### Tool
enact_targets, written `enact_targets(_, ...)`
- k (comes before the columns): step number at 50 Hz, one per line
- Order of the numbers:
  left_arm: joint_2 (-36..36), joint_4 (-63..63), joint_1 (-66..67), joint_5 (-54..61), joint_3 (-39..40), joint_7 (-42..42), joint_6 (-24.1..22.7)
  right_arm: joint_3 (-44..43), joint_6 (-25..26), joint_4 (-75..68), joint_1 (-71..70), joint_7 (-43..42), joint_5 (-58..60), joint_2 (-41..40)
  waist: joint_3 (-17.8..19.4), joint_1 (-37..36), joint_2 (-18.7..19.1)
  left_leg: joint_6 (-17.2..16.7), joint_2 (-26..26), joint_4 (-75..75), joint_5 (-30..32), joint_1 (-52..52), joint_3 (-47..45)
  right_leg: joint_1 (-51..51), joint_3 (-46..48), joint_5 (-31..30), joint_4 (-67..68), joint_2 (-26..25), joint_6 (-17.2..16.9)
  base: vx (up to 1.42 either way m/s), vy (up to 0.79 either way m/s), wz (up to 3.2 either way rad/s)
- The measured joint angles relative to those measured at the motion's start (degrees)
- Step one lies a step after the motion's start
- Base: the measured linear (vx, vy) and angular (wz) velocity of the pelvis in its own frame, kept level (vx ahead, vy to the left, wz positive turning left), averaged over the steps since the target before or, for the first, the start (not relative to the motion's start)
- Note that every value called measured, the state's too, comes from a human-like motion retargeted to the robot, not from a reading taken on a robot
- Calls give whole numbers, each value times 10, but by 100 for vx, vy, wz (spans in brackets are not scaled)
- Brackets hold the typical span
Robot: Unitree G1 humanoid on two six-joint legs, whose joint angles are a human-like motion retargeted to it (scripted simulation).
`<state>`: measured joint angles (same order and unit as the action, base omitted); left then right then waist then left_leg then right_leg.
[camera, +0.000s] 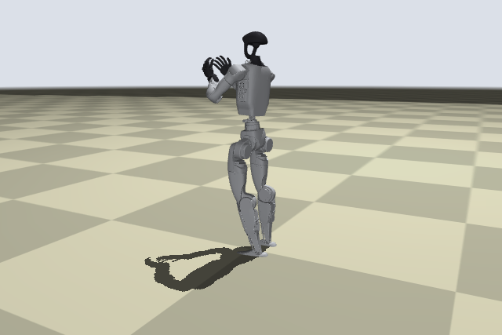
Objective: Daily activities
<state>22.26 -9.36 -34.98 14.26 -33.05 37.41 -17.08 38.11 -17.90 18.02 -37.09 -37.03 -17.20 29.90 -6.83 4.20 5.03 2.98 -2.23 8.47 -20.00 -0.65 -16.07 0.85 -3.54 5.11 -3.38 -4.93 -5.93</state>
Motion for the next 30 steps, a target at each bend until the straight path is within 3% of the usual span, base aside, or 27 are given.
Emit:
enact_targets(11,4,3,38,-1,2,-75,9,-5,-4,-2,46,90,-60,-2,3,-6,2,-1,-4,5,-9,1,-3,3,2,2,0,-3,7,0,0,0)
enact_targets(30,47,-27,-25,-136,-25,21,-5,-19,-45,29,2,-62,4,3,-6,-8,6,-6,-21,55,-42,-6,-8,20,11,7,2,-11,7,0,0,0)
